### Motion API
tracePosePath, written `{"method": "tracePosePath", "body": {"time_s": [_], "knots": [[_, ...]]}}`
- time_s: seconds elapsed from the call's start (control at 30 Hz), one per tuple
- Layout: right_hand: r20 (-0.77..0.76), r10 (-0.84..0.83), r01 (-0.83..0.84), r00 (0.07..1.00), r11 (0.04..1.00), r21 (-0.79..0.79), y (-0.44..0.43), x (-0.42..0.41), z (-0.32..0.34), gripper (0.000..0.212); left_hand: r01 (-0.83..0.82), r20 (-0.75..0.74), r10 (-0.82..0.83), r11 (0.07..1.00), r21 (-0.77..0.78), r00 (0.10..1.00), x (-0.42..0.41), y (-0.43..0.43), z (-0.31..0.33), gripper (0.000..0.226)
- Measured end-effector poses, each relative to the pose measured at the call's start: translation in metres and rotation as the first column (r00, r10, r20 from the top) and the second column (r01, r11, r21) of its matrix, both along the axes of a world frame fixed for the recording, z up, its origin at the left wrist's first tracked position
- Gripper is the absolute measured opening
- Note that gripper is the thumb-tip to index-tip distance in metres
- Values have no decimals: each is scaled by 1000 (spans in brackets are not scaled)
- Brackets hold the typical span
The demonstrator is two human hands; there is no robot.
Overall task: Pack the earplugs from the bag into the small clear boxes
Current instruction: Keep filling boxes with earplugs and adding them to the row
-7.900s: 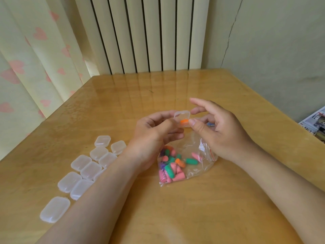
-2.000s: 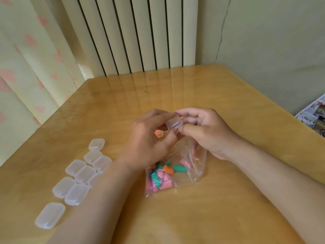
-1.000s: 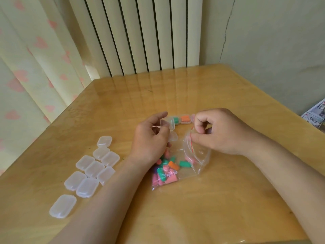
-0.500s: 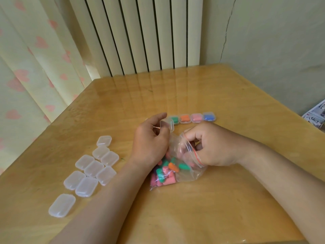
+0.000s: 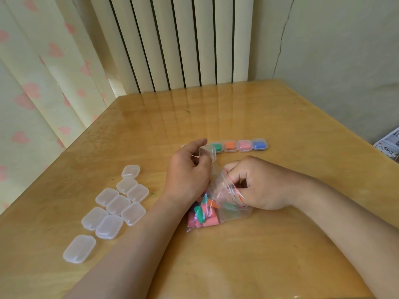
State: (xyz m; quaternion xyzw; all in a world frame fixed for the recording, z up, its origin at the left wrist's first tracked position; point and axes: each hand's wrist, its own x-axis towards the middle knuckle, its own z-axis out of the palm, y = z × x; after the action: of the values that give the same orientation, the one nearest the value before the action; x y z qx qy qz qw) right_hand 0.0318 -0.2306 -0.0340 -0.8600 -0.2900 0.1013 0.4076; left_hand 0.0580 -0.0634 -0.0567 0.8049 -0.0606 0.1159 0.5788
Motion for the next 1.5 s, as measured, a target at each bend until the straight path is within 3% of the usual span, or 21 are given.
{"method": "tracePosePath", "body": {"time_s": [0.43, 0.77, 0.97, 1.13, 1.23, 1.5], "knots": [[122, -4, 17, 992, 994, -109, 8, -1, -3, 5, -9, 41, 8, 1000, 25, 999, 3, 0, -3, 39], [40, -85, 88, 996, 993, -74, 4, 1, -1, 25, 1, 36, 0, 1000, -19, 999, 1, 0, -1, 41], [57, -149, 148, 987, 989, 23, 0, 2, 2, 20, -6, 49, 12, 994, -105, 999, 0, -1, 5, 45], [96, -185, 180, 978, 982, 61, -4, 7, -2, 15, 46, 109, -16, 960, -275, 994, -10, -2, 16, 48], [184, -217, 212, 959, 976, 49, -5, 10, -5, 16, 72, 87, -53, 969, -236, 995, -12, -5, 15, 53], [134, -391, 343, 911, 896, 283, -9, 13, 3, 30, 114, 55, -103, 960, -255, 993, -12, -4, 12, 57]]}}
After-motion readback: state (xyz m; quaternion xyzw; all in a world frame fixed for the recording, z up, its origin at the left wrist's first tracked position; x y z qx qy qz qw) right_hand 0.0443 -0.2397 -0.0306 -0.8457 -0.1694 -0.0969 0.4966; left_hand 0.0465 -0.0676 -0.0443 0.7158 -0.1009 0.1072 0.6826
